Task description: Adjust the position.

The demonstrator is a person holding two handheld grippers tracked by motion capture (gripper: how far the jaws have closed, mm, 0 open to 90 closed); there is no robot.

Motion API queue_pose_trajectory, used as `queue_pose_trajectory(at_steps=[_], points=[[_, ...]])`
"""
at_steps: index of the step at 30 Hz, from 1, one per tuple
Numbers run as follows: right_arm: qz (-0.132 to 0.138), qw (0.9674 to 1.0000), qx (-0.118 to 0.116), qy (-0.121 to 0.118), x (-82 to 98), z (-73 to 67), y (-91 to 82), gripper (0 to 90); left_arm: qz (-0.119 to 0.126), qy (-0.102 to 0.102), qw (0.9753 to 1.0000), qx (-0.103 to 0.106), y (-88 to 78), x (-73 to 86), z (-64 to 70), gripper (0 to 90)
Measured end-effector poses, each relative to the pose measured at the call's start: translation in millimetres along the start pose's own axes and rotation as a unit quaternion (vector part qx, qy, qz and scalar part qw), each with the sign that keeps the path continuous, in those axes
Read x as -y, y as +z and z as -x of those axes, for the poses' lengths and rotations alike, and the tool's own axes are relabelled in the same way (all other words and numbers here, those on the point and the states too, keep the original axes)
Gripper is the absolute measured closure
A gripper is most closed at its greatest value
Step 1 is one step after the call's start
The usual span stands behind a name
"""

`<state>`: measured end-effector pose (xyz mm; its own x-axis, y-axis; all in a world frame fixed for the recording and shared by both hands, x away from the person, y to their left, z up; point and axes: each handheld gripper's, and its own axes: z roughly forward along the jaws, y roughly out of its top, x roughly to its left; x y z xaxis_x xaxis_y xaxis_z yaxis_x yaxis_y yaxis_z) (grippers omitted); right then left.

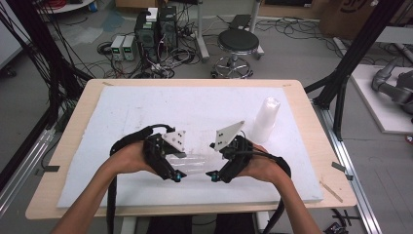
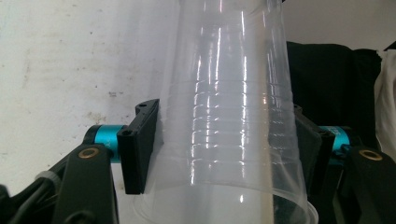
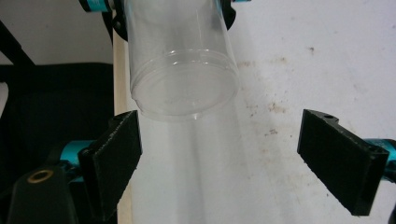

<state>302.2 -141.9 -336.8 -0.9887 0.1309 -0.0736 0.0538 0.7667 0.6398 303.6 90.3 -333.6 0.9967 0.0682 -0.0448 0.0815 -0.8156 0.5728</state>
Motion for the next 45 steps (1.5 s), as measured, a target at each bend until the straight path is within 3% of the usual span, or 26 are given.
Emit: queue_pose_trajectory(at_steps=[6,20,23,26,32,36,41,45], points=[[-0.034,0.9994,0.0,-0.009,-4.1,0.0,5.1,13.9,-0.016,0.002,0.9999,-0.003,0.0,-4.9,-1.6,35.4],[-0.02,0.9996,-0.012,-0.016,-9.1,-1.4,5.5,15.9,-0.021,0.012,0.9997,0.004,10.0,-14.2,-2.4,35.5],[-0.016,0.9995,-0.018,-0.022,-10.4,-2.3,5.5,22.0,-0.022,0.009,0.9997,0.004,11.0,-15.0,-2.4,35.5],[-0.014,0.9987,-0.035,-0.035,-12.2,-2.9,4.9,40.3,-0.025,0.008,0.9997,0.0,11.6,-15.3,-2.9,35.4],[-0.015,0.9983,-0.042,-0.038,-13.0,-2.5,5.9,43.5,-0.022,0.008,0.9997,0.003,12.7,-13.4,-3.2,35.2],[-0.018,0.9982,-0.043,-0.037,-13.0,-2.4,6.1,43.7,-0.016,0.009,0.9998,0.007,14.0,-11.9,-3.2,31.1],[-0.019,0.9983,-0.043,-0.034,-11.9,-1.3,6.4,43.9,-0.001,-0.001,1.0,-0.005,12.4,-11.9,-6.1,11.4],[-0.02,0.9986,-0.041,-0.029,-10.5,-1.3,5.2,44.0,0.017,-0.007,0.9998,-0.005,10.1,-10.0,-7.1,8.3]])
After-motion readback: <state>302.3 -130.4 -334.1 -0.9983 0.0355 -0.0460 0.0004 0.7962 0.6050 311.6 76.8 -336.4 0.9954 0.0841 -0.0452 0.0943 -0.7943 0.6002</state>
